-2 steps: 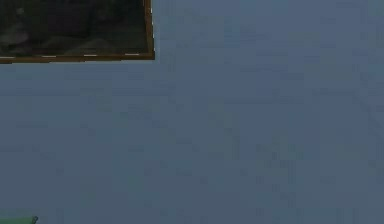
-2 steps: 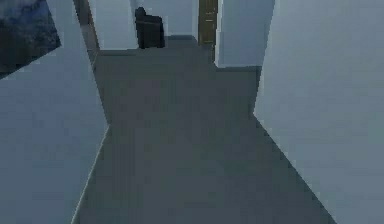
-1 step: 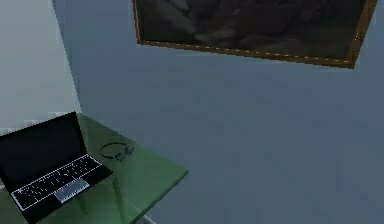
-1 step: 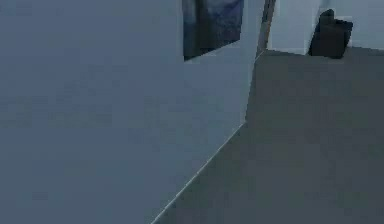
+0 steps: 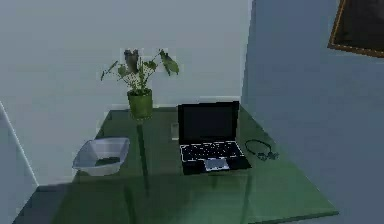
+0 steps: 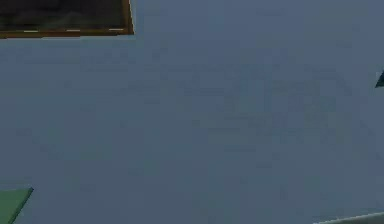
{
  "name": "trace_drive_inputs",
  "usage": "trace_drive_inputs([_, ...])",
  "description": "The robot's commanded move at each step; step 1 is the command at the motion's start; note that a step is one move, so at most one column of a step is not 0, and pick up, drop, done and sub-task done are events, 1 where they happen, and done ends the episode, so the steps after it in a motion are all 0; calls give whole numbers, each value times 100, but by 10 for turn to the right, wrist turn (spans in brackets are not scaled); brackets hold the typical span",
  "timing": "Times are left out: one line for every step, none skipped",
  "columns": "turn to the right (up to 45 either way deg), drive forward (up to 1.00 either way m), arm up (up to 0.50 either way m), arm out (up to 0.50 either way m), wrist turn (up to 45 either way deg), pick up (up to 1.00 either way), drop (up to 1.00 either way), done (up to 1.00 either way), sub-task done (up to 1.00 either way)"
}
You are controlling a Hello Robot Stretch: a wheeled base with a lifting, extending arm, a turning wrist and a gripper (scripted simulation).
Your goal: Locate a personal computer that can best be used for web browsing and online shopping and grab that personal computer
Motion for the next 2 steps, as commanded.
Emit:
trace_drive_inputs([-450,0,0,0,0,0,0,0,0])
trace_drive_inputs([-330,0,0,0,0,0,0,0,0])
